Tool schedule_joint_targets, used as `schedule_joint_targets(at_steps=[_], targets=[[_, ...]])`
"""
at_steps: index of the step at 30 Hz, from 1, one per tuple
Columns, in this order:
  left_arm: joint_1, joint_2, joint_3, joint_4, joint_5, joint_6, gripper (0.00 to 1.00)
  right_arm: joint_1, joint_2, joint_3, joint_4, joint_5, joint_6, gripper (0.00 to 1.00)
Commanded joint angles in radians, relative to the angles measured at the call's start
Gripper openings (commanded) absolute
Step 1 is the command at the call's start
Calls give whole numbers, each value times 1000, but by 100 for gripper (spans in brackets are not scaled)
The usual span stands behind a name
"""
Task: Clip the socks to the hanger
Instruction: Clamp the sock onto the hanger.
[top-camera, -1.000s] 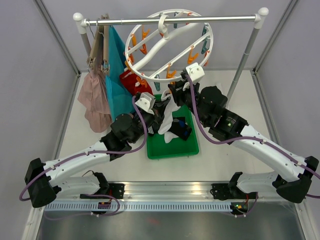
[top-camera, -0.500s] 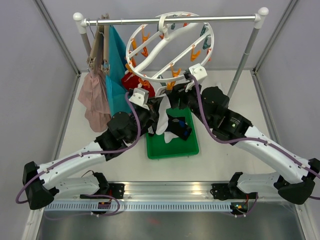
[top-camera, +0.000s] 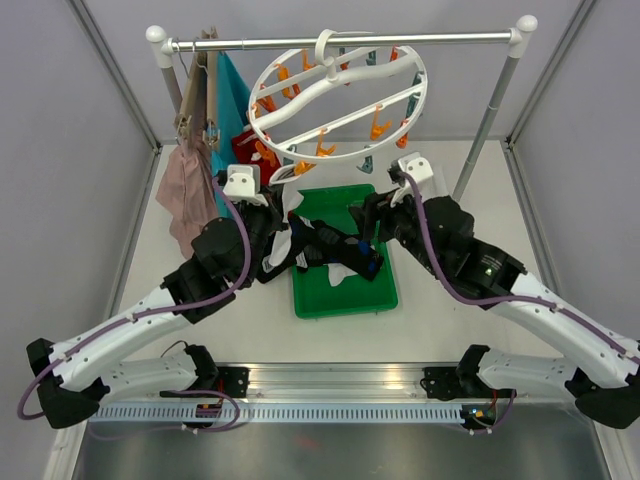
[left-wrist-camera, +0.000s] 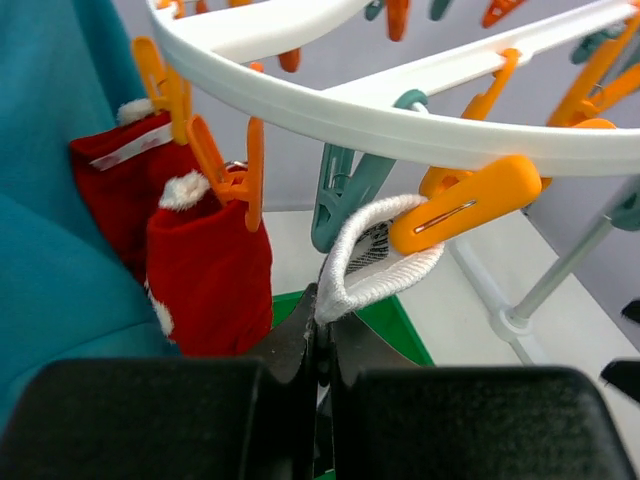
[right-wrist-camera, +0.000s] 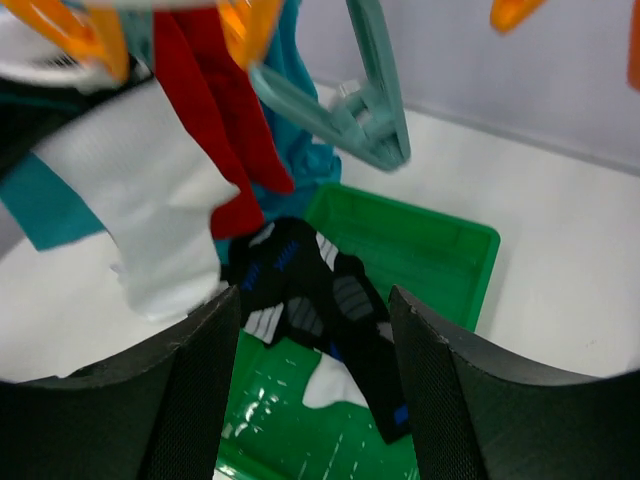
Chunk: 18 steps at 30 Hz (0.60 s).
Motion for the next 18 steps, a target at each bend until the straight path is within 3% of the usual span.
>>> schedule_joint_targets(at_steps=[1,11,18], targets=[[-2,-23,60,-86,-133,-33,8,5,33,-51,-48,14,23,67],[11,-12,103,-149,-228,12,33,4,195,-173,-16,36,77,66],[16,-25,89,-144,-190,19,40,-5,321,-218,-65,179,167,63]])
